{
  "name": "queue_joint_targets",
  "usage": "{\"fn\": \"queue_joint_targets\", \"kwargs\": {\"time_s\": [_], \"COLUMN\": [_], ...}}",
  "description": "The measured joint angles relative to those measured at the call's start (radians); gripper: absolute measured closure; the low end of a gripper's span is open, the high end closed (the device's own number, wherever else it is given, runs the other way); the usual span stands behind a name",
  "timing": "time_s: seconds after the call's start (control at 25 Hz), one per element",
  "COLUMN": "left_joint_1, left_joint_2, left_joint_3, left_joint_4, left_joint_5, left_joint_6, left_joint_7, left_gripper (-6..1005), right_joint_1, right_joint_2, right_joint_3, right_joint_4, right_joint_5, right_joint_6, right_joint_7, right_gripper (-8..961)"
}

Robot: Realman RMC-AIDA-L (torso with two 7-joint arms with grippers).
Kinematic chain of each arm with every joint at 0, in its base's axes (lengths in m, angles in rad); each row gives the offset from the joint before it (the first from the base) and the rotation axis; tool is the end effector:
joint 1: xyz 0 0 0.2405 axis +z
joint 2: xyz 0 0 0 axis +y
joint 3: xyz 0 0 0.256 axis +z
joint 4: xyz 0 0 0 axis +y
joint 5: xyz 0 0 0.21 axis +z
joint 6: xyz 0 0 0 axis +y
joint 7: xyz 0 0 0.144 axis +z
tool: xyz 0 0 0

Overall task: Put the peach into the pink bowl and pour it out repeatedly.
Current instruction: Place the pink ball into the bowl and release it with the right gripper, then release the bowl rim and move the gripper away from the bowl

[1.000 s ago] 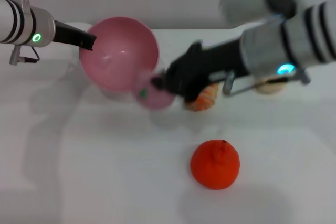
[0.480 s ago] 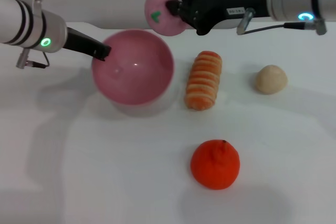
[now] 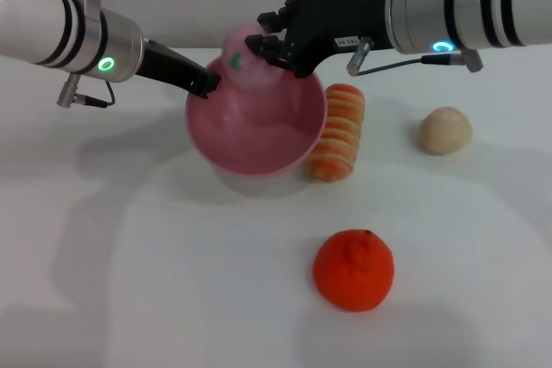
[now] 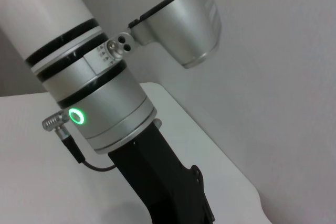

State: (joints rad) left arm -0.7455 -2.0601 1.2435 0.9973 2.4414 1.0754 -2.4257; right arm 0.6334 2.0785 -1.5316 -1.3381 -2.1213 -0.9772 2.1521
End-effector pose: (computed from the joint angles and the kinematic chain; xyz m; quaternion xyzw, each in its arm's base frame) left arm -0.1759 0.4319 -0.0059 -0.9062 -0.3228 0.0169 0.2725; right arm 0.0735 0.3916 -0.0257 -0.9639 0.0746 0.1016 0.2344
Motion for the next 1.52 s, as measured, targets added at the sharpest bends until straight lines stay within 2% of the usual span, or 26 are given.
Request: {"fn": "queue_joint_targets", "kwargs": {"time_s": [0.04,0.16,0.36,0.72,0.88,1.0,1.08,1.2,1.32,1.36,1.4,1.52], "left_joint_1": [0.000,0.000,0.000,-0.001,-0.001,-0.001,-0.002,-0.002,-0.002,-0.001,-0.001,-0.002], "left_joint_2": [0.000,0.000,0.000,0.000,0.000,0.000,0.000,0.000,0.000,0.000,0.000,0.000], "left_joint_3": [0.000,0.000,0.000,-0.003,-0.005,-0.007,-0.007,-0.007,-0.007,-0.007,-0.007,-0.007], "left_joint_4": [0.001,0.001,0.001,-0.004,-0.005,-0.007,-0.008,-0.009,-0.012,-0.013,-0.013,-0.018], "left_joint_5": [-0.001,-0.007,-0.008,-0.009,-0.009,-0.009,-0.009,-0.009,-0.009,-0.009,-0.009,-0.008], "left_joint_6": [0.000,-0.003,-0.006,-0.012,-0.014,-0.016,-0.016,-0.019,-0.024,-0.027,-0.027,-0.028], "left_joint_7": [0.000,0.000,-0.001,-0.004,-0.012,-0.013,-0.013,-0.013,-0.013,-0.013,-0.013,-0.014], "left_gripper": [942,939,935,926,922,919,917,915,912,911,910,907], "right_joint_1": [0.000,-0.004,-0.032,-0.132,-0.166,-0.208,-0.246,-0.305,-0.341,-0.350,-0.350,-0.345], "right_joint_2": [0.000,-0.001,-0.002,0.008,0.010,0.006,0.002,0.000,-0.001,-0.001,-0.001,-0.002], "right_joint_3": [-0.003,-0.005,0.003,0.039,0.097,0.154,0.183,0.208,0.225,0.243,0.243,0.275], "right_joint_4": [0.001,-0.003,-0.048,-0.157,-0.168,-0.148,-0.122,-0.050,0.047,0.138,0.138,0.289], "right_joint_5": [0.000,0.000,0.000,0.005,0.089,0.291,0.507,0.877,1.181,1.353,1.353,1.565], "right_joint_6": [0.005,0.012,0.018,0.085,0.112,0.134,0.143,0.122,0.060,0.005,0.005,-0.069], "right_joint_7": [0.000,-0.001,-0.002,-0.065,-0.121,-0.271,-0.438,-0.781,-1.077,-1.243,-1.243,-1.400], "right_gripper": [864,652,476,475,475,475,475,476,476,476,476,476]}}
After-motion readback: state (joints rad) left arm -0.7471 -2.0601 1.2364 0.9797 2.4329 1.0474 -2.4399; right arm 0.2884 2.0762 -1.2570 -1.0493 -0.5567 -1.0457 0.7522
